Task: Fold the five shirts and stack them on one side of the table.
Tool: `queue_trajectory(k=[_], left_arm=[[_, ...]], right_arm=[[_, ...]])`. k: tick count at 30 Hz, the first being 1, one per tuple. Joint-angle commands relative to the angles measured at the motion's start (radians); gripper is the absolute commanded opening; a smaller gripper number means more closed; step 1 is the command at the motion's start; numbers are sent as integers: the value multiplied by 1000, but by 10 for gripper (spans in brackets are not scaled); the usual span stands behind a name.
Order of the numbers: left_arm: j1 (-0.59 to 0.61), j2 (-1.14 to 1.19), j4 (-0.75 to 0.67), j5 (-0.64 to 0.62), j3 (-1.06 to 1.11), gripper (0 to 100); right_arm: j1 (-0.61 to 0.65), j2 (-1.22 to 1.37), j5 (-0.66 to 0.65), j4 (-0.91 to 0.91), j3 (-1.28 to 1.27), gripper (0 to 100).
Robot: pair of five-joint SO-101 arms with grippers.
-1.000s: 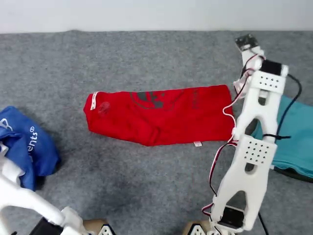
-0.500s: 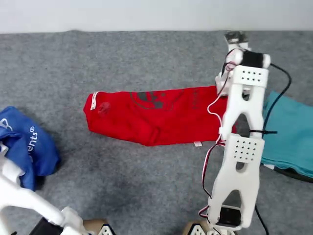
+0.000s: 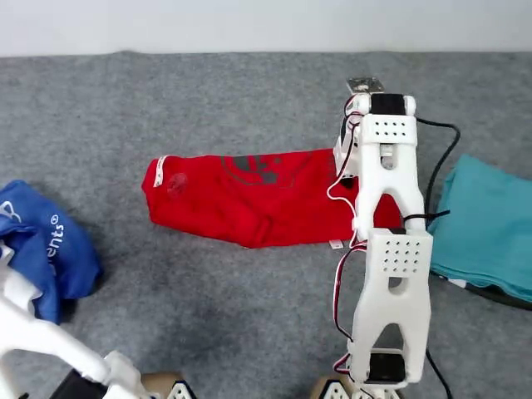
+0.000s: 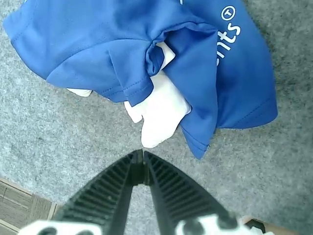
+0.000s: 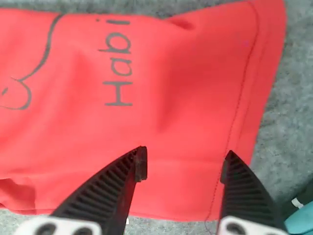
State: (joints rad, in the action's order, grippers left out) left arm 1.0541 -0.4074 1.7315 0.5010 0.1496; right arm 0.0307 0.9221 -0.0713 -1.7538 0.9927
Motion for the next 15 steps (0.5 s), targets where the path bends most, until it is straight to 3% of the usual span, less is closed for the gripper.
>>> queue_trajectory(k=[1, 7, 15], left_arm=[[-2, -38, 20, 9, -10, 6], [-2, -38, 20, 9, -10, 6], [-2, -38, 20, 9, -10, 6]], right_arm=[[-28, -47, 9, -41, 12, 247], [-77, -15, 11, -39, 12, 247], [-53, 127, 14, 25, 12, 247]])
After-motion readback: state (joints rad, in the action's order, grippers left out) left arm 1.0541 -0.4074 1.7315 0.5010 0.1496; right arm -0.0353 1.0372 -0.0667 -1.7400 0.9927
